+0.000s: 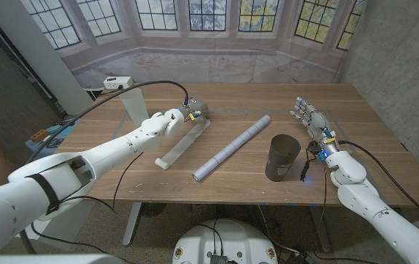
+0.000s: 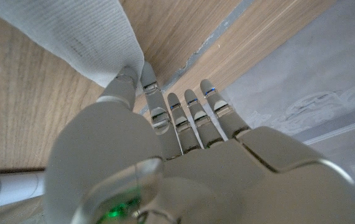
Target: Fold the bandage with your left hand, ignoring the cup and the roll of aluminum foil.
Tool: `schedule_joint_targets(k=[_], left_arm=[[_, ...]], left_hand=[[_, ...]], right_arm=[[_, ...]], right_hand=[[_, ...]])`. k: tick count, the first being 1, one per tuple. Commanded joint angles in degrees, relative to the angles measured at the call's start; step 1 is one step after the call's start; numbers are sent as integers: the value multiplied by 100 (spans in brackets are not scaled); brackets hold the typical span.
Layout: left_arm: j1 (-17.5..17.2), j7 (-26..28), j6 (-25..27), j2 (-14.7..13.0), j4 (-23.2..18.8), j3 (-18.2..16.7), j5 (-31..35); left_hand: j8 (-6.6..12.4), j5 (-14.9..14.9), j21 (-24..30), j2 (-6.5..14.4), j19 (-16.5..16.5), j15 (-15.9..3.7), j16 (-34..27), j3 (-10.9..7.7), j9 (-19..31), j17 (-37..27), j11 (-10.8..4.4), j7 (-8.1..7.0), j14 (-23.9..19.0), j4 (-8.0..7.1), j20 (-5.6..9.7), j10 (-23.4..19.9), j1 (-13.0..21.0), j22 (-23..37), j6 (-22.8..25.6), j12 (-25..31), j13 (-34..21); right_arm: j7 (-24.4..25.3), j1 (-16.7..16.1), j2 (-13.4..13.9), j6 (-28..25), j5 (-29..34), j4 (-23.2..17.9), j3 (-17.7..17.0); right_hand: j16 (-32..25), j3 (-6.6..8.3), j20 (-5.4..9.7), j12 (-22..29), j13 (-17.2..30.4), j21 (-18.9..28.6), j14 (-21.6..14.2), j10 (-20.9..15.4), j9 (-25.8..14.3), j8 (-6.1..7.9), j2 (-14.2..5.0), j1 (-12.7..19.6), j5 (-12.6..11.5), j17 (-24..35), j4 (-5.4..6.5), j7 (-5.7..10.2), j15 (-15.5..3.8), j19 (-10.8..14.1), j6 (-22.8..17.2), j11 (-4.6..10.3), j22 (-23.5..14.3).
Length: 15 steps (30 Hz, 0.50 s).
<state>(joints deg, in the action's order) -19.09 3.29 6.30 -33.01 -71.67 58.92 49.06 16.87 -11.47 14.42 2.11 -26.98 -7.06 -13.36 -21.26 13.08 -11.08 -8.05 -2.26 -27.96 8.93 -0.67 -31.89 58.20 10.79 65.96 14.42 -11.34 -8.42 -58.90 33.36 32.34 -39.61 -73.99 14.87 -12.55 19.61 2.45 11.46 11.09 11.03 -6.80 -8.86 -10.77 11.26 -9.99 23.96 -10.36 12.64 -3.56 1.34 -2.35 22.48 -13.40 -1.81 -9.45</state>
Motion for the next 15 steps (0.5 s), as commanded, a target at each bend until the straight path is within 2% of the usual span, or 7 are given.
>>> schedule_joint_targets(k=[1, 15], left_arm=[[31, 159, -110, -48, -8, 14, -14], [-76, 304, -186, -185, -212, -93, -5]], left_hand=[[78, -34, 37, 33, -66, 10, -23, -6, 52, -18, 19, 36, -64, 6, 16, -64, 61, 33, 97, 24, -21], [168, -40, 51, 83, -101, -17, -45, -13, 129, -44, -3, 24, -120, -4, 31, -179, 81, 36, 146, 35, -34]], right_arm=[[99, -54, 29, -42, 45, -123, -6], [169, -96, 89, -120, 96, -287, 2]], right_hand=[[-54, 6, 219, 4, 29, 2, -42, -41, -17, -12, 18, -51, 26, 18, -41, 9, -32, 28, -39, -24, -28], [-53, 18, 221, 1, 30, -1, -35, -30, -17, -13, 17, -62, 27, 18, -52, 12, -30, 23, -37, -31, -28]])
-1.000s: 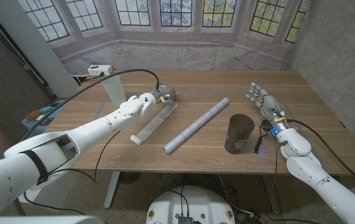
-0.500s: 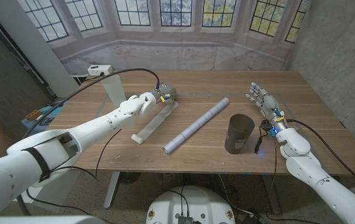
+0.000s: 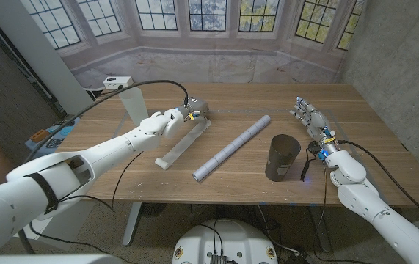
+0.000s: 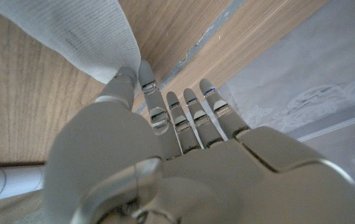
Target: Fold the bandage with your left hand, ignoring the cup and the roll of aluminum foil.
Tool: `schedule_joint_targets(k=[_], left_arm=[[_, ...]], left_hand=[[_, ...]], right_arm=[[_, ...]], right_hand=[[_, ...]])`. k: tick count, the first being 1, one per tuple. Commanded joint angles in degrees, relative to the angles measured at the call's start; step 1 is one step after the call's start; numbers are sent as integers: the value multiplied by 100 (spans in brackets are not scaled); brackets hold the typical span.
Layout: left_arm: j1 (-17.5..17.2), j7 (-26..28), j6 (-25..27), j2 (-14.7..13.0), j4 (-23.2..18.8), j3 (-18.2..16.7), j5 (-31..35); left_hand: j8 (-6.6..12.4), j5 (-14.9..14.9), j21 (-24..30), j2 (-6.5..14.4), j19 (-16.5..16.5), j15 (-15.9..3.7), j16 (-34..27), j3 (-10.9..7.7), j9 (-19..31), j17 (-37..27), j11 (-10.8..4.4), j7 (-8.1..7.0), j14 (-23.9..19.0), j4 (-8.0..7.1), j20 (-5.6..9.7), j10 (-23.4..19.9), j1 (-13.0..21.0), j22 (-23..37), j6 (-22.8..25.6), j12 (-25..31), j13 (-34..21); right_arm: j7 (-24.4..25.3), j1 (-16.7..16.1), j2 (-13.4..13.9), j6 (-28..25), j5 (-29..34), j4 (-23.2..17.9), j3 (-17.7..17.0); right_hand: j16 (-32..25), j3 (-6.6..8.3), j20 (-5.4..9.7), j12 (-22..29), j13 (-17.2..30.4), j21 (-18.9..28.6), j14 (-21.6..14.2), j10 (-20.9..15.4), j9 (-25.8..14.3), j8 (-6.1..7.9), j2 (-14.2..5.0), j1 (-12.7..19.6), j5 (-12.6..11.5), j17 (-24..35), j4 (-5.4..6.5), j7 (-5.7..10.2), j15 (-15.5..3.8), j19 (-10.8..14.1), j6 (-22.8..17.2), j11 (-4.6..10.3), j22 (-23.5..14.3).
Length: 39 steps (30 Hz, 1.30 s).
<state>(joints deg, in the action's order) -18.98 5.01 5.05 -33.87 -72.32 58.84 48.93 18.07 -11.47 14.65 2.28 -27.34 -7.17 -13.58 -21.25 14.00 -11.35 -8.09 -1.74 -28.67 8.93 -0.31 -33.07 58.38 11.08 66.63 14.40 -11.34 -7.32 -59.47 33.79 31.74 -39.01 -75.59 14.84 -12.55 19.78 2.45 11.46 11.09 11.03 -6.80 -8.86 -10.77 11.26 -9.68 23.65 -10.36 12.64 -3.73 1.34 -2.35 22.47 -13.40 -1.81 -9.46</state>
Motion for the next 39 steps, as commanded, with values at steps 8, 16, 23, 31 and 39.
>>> schedule_joint_targets(k=[8, 16, 23, 31, 39], left_arm=[[-132, 177, -143, -175, -227, -143, 31], [-179, 217, -380, -304, -311, -208, 15], [-265, 307, -525, -415, -400, -303, 16], [-385, 535, -775, -557, -447, -438, -31], [-525, 786, -969, -709, -487, -570, -24]], left_hand=[[113, -37, 32, 71, -73, -55, -50, -10, 88, -27, -28, 0, -127, 3, 6, -168, 85, 9, 115, 55, -42], [152, -29, 36, 71, -81, -61, -45, -8, 122, -31, -44, -20, -133, 0, 20, -182, 85, 11, 127, 43, -46], [174, -22, 37, 79, -81, -74, -41, -7, 153, -39, -45, -25, -132, -5, 26, -171, 87, 12, 99, 21, -51], [189, -13, 34, 89, -74, -95, -44, -2, 169, -51, -60, -54, -143, -12, 36, -192, 86, 13, 65, 10, -56], [196, -8, 35, 89, -73, -111, -43, -6, 158, -52, -70, -68, -168, -13, 43, -209, 85, 13, 63, 2, -60]], right_arm=[[58, -36, 36, -73, 41, -142, 23], [87, -64, 35, -69, 58, -176, 26], [144, -134, 53, -74, 84, -269, 22], [278, -247, 93, -117, 149, -460, 14], [392, -334, 117, -168, 214, -619, 22]], right_hand=[[-53, 9, 208, 6, 31, 1, -33, -36, -18, -13, -14, -42, 27, 20, -41, 14, -3, 25, -36, -54, -28], [-52, 15, 205, 1, 31, -2, -26, -22, -18, -17, -15, -49, 27, 21, -45, 18, 1, 18, -26, -57, -28], [-52, 21, 211, -1, 32, -3, -23, -11, -18, -15, -15, -60, 28, 24, -48, 22, 5, 11, -28, -61, -28], [-55, 29, 201, 4, 33, -1, -26, -16, -18, -14, -15, -64, 27, 24, -55, 13, 26, 13, -33, -78, -28], [-52, 34, 216, 1, 33, -6, -14, -4, -17, -16, -15, -72, 28, 26, -56, 26, 13, -2, -28, -69, -28]])
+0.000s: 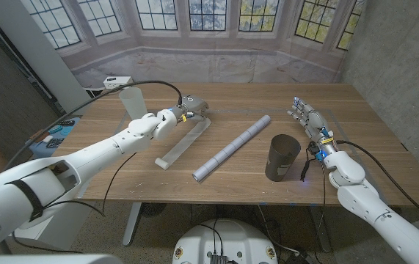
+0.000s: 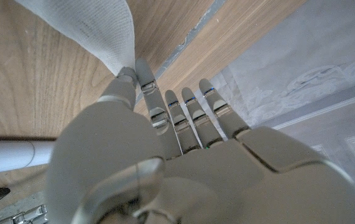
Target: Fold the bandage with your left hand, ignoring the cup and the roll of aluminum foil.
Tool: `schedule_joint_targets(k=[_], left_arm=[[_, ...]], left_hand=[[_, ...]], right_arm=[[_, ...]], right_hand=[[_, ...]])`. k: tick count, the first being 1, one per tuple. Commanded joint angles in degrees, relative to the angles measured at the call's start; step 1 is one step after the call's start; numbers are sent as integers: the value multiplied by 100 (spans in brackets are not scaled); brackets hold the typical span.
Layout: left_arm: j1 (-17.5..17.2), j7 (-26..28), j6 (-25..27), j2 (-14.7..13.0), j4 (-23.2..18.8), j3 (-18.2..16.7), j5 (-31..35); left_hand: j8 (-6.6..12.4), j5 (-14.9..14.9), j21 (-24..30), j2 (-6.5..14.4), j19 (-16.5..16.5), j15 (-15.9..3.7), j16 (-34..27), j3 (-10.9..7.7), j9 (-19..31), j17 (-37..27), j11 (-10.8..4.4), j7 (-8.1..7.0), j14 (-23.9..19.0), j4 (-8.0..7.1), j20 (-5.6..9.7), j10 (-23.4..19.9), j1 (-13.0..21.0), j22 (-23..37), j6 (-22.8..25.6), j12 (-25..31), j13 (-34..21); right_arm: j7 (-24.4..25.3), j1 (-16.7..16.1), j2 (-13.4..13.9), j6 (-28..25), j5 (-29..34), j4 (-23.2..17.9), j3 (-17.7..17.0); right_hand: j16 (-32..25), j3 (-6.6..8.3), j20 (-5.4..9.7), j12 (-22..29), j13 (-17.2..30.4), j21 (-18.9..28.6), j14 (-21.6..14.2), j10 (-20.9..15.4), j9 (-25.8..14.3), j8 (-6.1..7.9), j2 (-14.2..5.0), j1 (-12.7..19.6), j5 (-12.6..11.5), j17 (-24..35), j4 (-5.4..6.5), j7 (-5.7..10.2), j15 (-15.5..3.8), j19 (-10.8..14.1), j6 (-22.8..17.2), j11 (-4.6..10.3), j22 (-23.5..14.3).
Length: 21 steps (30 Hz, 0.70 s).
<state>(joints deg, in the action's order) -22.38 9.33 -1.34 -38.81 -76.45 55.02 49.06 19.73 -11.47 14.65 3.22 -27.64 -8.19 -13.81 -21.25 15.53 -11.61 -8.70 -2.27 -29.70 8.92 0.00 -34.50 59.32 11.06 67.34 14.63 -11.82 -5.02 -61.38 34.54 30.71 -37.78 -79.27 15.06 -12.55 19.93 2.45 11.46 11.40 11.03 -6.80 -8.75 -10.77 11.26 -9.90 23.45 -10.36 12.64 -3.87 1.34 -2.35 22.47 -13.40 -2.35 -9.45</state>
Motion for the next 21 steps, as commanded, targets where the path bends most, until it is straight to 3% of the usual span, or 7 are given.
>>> schedule_joint_targets(k=[1, 21], left_arm=[[-200, 379, -348, -232, -79, -203, -31], [-345, 1476, -1152, -473, 268, -388, 70]], left_hand=[[31, -8, 35, -10, -44, -8, -20, -7, 5, -24, -7, -19, -68, -9, 12, -67, -5, 15, -7, -21, -12], [95, -1, 37, -6, -49, -38, -10, -34, 38, -21, 5, 16, -142, -21, 27, -112, -25, 15, -2, -46, -19]], right_arm=[[171, -151, 41, -65, 97, -265, 1], [348, -149, -8, -141, 253, -417, 87]], right_hand=[[-51, 20, 216, 0, 2, -5, -13, -12, -18, -15, 7, -52, 28, 26, -42, 26, 12, -2, -29, -16, -28], [-54, 35, 209, 4, 4, -2, -14, -9, -18, -12, 6, -66, 29, 29, -51, 12, 20, 2, -36, -31, -28]])
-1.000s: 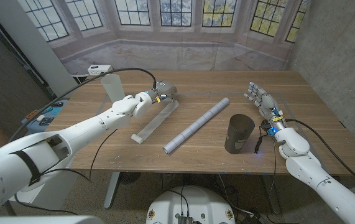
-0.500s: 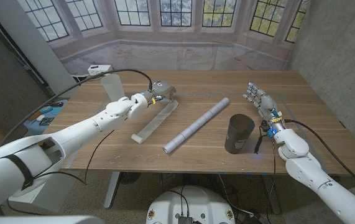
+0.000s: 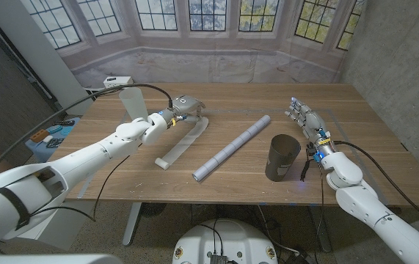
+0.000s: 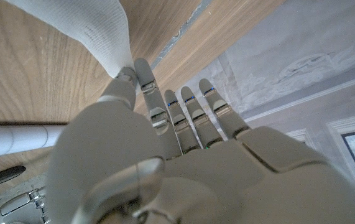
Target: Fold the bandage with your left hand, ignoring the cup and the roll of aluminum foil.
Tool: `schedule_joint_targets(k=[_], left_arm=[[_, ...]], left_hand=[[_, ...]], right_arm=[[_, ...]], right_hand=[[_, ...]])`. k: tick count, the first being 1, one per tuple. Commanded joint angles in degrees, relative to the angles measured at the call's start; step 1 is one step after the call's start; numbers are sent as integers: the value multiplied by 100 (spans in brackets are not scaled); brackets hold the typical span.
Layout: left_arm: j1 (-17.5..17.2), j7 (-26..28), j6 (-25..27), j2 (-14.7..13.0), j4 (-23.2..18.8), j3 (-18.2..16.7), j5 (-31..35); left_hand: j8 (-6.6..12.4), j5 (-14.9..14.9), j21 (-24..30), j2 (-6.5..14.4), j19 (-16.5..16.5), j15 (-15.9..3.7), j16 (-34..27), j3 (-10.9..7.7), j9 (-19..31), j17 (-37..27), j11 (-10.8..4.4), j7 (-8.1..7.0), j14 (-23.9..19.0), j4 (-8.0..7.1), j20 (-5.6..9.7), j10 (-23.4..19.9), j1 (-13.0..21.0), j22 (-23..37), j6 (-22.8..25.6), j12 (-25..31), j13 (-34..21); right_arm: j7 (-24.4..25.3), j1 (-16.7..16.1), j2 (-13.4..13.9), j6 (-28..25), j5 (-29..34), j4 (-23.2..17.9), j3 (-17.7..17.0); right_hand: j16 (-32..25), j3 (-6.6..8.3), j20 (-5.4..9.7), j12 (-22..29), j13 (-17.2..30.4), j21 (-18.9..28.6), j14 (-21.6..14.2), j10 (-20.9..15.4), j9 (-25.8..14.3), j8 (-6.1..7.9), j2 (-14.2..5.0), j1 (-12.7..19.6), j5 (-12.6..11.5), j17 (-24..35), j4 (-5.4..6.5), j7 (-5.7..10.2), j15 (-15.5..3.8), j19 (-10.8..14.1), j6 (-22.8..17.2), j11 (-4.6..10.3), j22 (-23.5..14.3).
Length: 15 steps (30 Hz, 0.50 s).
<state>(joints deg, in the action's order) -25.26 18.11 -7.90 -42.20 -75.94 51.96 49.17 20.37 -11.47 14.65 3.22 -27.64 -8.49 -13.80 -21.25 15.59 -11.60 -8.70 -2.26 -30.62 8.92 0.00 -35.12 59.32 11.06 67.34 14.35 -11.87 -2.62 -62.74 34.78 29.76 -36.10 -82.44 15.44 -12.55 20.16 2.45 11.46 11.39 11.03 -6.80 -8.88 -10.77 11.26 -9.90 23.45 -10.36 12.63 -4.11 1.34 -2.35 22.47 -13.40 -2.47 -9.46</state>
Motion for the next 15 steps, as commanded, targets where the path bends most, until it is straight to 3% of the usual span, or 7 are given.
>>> schedule_joint_targets(k=[1, 15], left_arm=[[-50, 644, -550, -141, 250, -79, 69], [28, 1224, -1172, -198, 655, -22, 171]], left_hand=[[34, 0, 37, -6, -48, -10, -9, -34, 33, -22, 5, 16, -50, -22, 28, -52, -27, 15, -1, -20, -15], [47, 8, 31, 9, -36, -32, 1, -50, 40, -31, -8, -9, -67, -31, 42, -69, -39, 14, -59, -44, -18]], right_arm=[[116, -15, -34, -50, 90, -107, 52], [305, -111, -2, -141, 203, -307, 64]], right_hand=[[-55, 12, 204, 5, 5, 0, -15, 3, -18, -13, 5, -69, 29, 30, -26, 11, 23, 7, -36, -21, -28], [-62, 26, 198, 12, 6, 0, -27, -11, -18, -13, 2, -70, 28, 30, -36, 3, 34, 10, -37, -42, -27]])
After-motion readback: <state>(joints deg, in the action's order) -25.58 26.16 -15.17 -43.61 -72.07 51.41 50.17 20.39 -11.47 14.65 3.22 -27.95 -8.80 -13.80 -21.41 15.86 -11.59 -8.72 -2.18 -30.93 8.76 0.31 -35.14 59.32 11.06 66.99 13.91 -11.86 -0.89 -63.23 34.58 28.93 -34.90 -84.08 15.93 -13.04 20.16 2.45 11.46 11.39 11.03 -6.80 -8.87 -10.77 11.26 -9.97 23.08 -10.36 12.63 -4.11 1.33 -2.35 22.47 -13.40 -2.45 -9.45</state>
